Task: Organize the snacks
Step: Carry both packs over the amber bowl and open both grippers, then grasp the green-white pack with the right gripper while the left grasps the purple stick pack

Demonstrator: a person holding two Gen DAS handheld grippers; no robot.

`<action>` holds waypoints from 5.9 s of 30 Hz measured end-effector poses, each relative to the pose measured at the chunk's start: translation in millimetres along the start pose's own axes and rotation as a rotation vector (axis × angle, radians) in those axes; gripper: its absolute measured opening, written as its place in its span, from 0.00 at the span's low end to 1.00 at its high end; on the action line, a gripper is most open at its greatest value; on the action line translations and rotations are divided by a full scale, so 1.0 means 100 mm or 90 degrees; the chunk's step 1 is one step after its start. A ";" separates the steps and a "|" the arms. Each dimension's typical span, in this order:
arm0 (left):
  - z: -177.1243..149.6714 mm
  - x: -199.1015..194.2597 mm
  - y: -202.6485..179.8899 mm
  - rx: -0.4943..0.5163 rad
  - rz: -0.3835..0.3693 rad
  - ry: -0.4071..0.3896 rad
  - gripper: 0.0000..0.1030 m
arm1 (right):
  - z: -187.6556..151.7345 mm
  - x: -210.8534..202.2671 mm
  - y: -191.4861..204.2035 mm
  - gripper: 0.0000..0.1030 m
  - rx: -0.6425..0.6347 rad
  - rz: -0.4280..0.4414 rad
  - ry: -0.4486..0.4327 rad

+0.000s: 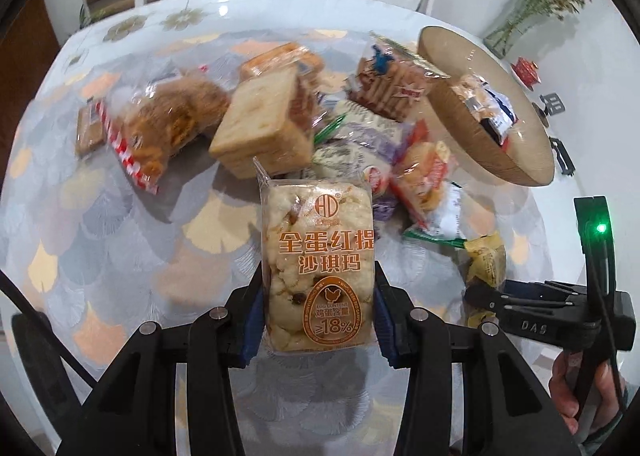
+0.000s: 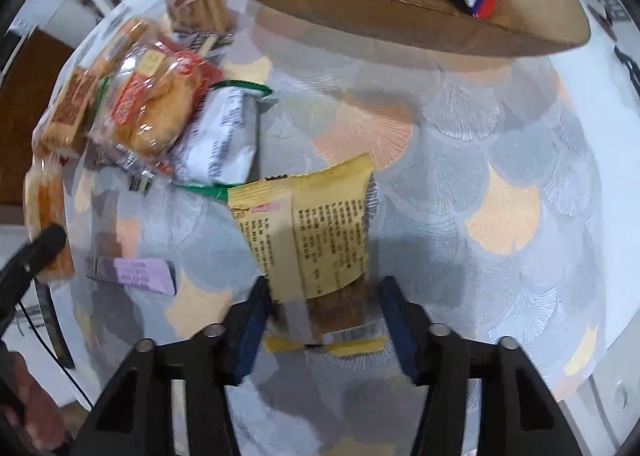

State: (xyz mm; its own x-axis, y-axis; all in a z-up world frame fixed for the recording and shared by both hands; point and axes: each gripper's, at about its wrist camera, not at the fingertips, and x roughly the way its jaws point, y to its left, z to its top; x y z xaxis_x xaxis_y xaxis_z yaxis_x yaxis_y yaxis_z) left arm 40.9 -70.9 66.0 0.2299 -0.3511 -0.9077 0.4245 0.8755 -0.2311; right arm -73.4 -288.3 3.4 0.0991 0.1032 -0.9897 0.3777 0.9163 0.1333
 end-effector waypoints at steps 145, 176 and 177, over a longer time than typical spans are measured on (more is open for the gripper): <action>-0.21 0.45 0.11 -0.165 -0.015 0.039 0.72 | 0.10 -0.08 0.09 0.27 -0.151 0.096 0.032; -0.52 0.20 0.44 -0.135 0.069 0.085 0.67 | 0.33 -0.10 -0.22 0.51 -0.062 0.091 0.062; -0.47 0.23 0.38 -0.127 0.075 0.086 0.68 | 0.34 -0.09 -0.21 0.51 -0.061 0.083 0.063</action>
State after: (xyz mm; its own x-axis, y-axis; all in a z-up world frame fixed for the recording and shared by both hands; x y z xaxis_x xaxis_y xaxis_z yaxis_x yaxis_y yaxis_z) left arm 21.0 -30.3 19.7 0.1433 -0.2071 -0.9678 0.2176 0.9605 -0.1734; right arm -50.8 -321.7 10.9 0.0483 0.2565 -0.9653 0.2781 0.9248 0.2597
